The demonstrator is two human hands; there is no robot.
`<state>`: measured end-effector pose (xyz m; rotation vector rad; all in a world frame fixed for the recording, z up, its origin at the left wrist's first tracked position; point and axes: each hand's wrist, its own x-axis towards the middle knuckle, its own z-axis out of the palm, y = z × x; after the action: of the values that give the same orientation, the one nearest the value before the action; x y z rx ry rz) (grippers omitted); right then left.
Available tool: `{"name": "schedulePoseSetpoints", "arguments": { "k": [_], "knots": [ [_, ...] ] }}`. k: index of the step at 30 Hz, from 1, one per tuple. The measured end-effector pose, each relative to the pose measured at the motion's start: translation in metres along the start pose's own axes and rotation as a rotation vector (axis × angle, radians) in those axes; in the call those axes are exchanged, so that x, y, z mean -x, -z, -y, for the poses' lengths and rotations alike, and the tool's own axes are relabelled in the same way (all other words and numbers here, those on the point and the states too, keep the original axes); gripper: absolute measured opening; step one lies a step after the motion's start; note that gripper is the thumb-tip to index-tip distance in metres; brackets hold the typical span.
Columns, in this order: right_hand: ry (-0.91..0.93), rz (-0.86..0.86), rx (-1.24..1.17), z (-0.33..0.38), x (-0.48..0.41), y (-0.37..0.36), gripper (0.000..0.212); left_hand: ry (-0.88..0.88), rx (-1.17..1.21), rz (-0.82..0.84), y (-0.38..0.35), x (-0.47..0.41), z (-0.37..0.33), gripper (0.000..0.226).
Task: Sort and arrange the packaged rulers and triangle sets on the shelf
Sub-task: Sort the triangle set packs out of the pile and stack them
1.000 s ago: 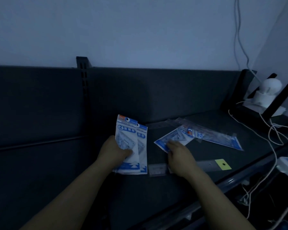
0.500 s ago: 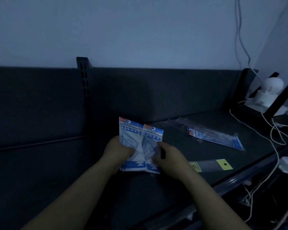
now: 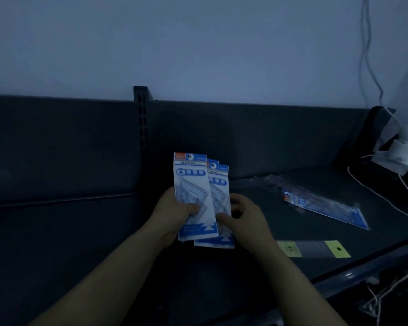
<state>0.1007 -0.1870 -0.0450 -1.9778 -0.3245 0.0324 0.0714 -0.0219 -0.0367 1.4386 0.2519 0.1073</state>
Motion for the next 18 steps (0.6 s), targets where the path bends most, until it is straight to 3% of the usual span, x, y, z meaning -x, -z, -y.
{"name": "schedulePoseSetpoints", "arguments": {
  "k": [9, 13, 18],
  "knots": [
    [0.067, 0.133, -0.176, 0.051, -0.006, -0.077, 0.029, -0.092, -0.081, -0.232, 0.086, 0.045, -0.026, 0.023],
    [0.083, 0.222, -0.193, 0.079, 0.011, -0.123, 0.029, -0.086, -0.102, -0.386, 0.135, 0.078, -0.022, 0.033],
    [0.091, 0.312, -0.222, 0.112, 0.038, -0.187, 0.029, -0.104, -0.190, -0.579, 0.197, 0.127, -0.025, 0.022]
  ]
}}
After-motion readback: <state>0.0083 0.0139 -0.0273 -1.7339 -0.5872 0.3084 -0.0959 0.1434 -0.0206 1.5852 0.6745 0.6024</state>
